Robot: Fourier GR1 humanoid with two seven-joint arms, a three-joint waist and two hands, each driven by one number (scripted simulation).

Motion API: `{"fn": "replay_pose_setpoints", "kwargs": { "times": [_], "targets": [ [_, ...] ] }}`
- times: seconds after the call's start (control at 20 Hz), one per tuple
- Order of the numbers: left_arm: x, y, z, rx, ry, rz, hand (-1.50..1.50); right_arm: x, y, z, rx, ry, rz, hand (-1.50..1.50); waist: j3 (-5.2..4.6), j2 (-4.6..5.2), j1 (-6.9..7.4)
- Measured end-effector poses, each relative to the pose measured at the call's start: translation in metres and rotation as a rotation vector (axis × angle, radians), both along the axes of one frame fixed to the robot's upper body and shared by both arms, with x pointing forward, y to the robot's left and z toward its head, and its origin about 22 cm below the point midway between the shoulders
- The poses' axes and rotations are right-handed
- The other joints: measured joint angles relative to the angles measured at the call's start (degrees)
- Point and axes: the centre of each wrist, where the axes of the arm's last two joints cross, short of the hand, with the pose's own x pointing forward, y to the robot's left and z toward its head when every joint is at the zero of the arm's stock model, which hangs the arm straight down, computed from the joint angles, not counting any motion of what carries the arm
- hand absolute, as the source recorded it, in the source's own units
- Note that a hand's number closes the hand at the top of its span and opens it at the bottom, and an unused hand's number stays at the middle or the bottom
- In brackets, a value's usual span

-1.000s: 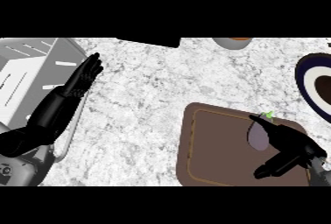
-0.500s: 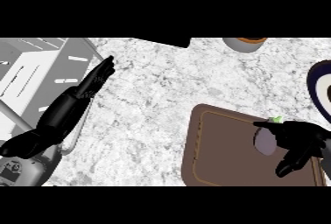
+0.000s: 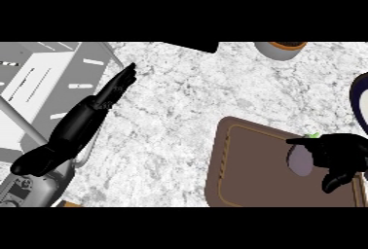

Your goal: Pick the eggplant from the tray and place it in the plate

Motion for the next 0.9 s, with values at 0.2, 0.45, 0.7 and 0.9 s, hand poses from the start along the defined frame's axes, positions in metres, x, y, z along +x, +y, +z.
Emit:
{"fn": "replay_pose_setpoints", "kwargs": {
  "times": [0.2,0.45,0.7,0.9],
  "targets": [
    [0.003,-0.002,-0.001,0.004,-0.004,-0.003,0.0,0.004,-0.006,-0.001,0.017,0.036,0.009,-1.5,0.04,0.07,0.34],
    [0.005,-0.005,-0.002,0.001,-0.003,-0.006,0.0,0.008,-0.013,-0.004,0.054,0.068,0.011,-1.5,0.07,-0.04,0.5],
    [0.007,-0.006,-0.003,0.003,0.002,-0.003,0.0,0.011,-0.015,-0.009,0.098,0.096,0.022,-1.5,0.01,-0.29,0.3],
    [0.008,-0.008,-0.003,0.005,0.003,-0.003,0.0,0.013,-0.015,-0.011,0.121,0.115,0.037,-1.5,-0.06,-0.46,0.16]
  ]
}}
